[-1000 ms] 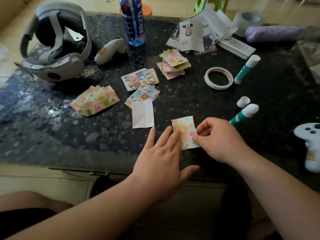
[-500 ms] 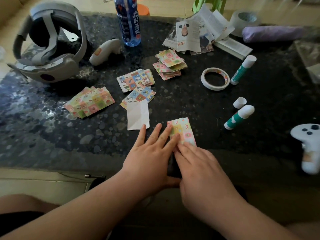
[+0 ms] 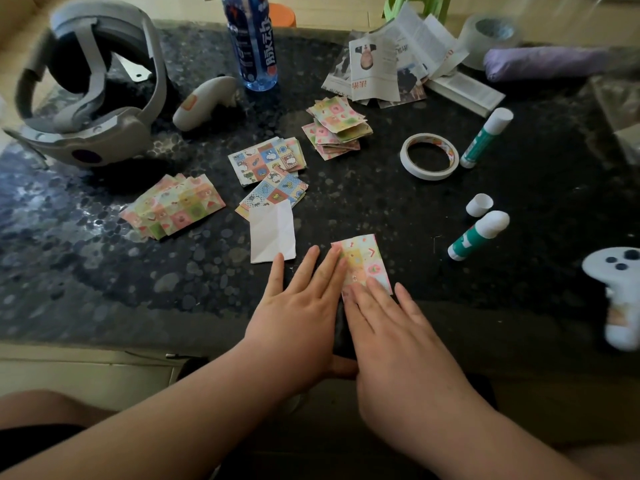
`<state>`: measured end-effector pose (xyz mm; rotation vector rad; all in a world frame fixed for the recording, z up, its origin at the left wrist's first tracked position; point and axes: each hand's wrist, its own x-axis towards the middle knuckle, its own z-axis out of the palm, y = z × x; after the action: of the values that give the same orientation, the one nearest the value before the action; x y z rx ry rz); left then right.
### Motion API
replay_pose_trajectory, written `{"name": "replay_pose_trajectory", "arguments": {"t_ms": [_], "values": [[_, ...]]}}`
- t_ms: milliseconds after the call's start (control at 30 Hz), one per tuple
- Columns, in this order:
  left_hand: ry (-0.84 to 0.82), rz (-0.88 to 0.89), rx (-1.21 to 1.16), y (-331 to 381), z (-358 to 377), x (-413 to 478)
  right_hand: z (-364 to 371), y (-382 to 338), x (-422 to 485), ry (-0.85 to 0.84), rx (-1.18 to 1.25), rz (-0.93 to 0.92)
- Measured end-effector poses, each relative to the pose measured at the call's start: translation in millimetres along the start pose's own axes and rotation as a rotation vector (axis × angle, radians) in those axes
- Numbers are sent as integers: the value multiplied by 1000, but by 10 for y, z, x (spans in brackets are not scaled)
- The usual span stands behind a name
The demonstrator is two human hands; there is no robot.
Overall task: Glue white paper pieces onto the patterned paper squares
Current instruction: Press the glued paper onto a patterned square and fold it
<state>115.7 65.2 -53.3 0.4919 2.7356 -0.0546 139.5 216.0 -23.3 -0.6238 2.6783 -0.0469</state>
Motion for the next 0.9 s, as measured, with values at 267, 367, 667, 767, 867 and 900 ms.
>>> {"name": "replay_pose_trajectory", "arguments": {"t_ms": [267, 367, 667, 767, 867, 900], "values": [[-64, 5, 76, 42, 15, 5, -19, -100, 45, -164, -77, -19], [-74, 3, 81, 41, 18, 1, -21, -103, 48, -207, -110, 51], [-75, -1, 28, 15, -6, 1, -121, 9, -16, -319, -128, 172], [-49, -5, 8, 16, -25, -10, -138, 7, -19, -308, -120, 170], [-6, -20, -38, 63, -10, -81, -168, 30, -25, -262, -83, 166], [16, -9, -59, 97, 19, -127, -180, 44, -25, -245, -67, 161]]}}
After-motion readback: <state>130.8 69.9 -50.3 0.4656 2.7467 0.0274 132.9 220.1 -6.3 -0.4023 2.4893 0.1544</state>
